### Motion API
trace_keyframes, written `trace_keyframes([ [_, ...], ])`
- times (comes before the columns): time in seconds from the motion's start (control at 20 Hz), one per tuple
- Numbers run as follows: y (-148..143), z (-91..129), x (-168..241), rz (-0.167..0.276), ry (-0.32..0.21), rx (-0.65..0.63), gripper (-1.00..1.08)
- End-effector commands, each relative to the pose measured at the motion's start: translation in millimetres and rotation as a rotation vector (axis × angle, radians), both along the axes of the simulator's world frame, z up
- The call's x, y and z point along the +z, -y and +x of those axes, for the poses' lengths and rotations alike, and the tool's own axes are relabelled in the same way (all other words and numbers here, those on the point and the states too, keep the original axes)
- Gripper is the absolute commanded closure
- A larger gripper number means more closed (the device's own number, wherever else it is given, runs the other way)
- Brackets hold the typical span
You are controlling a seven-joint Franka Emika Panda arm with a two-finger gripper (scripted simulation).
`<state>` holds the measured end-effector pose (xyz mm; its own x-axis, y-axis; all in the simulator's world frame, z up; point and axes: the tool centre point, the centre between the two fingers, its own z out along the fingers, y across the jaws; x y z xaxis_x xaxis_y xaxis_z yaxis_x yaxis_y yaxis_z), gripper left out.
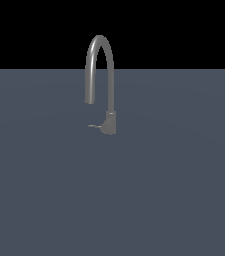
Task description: Turn on the faucet by rotating a designated handle.
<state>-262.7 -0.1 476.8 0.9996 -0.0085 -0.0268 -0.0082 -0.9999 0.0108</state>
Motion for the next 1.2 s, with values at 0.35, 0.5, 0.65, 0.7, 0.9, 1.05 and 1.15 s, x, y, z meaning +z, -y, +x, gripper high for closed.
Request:
trace_keyframes([
  [0.35, -3, 9, -5, -0.043, -0.006, 0.047, 1.08],
  [0.5, -6, 19, -11, -0.088, -0.012, 0.094, 1.08],
  [0.65, -10, 30, -18, -0.146, -0.02, 0.157, 1.08],
  [0.7, -12, 35, -21, -0.168, -0.023, 0.181, 1.08],
  [0.9, -21, 55, -35, -0.269, -0.037, 0.29, 1.08],
  [1.05, -28, 71, -48, -0.356, -0.049, 0.383, 1.08],
  [1.15, -34, 81, -57, -0.412, -0.056, 0.445, 1.08],
])
